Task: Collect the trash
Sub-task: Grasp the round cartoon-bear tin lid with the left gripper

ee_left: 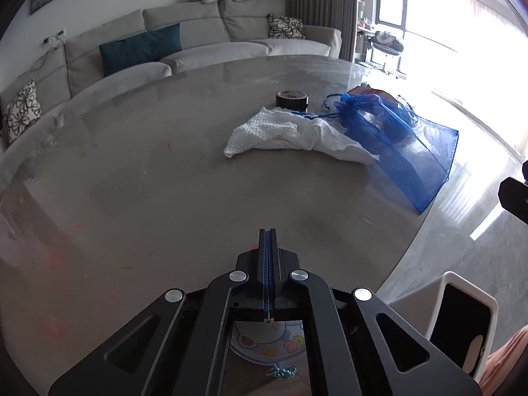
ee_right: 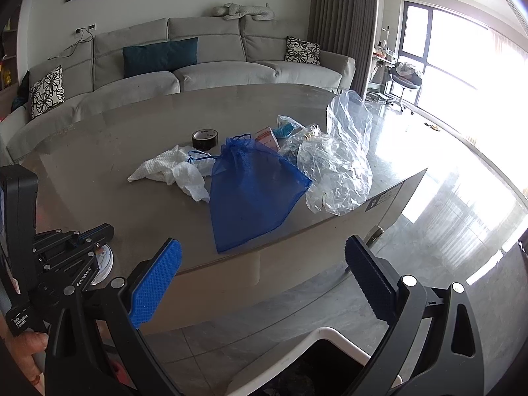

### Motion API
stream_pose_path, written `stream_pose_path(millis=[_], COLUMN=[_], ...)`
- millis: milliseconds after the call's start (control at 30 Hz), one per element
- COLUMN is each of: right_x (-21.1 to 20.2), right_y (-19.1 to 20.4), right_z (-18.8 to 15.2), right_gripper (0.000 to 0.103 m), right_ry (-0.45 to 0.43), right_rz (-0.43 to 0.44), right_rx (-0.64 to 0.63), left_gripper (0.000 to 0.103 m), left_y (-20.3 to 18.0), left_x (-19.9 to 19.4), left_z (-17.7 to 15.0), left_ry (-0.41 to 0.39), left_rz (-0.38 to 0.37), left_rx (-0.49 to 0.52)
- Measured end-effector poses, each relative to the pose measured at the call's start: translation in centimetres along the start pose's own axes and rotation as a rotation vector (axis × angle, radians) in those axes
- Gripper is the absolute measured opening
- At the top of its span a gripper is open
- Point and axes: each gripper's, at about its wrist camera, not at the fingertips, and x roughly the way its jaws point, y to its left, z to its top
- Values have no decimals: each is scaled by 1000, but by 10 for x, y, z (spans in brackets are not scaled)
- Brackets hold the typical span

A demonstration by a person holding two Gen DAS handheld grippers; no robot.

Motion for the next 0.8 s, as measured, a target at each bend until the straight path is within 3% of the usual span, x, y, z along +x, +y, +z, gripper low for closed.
stream_pose_path(millis=[233, 433, 500, 567, 600, 667, 800], right_x=[-4, -5, -6, -7, -7, -7, -11], right_y=[-4, -5, -4, -4, -4, -4, -5], right_z=[-2, -5, -6, -7, -7, -7, -8], right_gripper=[98, 98, 98, 98, 98, 98, 98], right_ry=[-7, -6, -3, -3, -3, -3, -9], right_rz=[1, 19, 23, 25, 25, 23, 16], right_rx=[11, 28, 27, 25, 26, 25, 28], left_gripper=[0, 1, 16, 91, 98, 98, 96], left_y=[17, 24, 20, 13, 9, -1, -8], left_x=[-26, -41, -43, -47, -52, -58, -44], left_z=[5, -8, -14, -20, -22, -23, -19], left_ry=[-67, -33, -14, -42, -81, -123, -91], left_rz=[-18, -54, -110, -87, -71, -46, -27], left_rx=[-5, -21, -25, -20, -11, 25, 40])
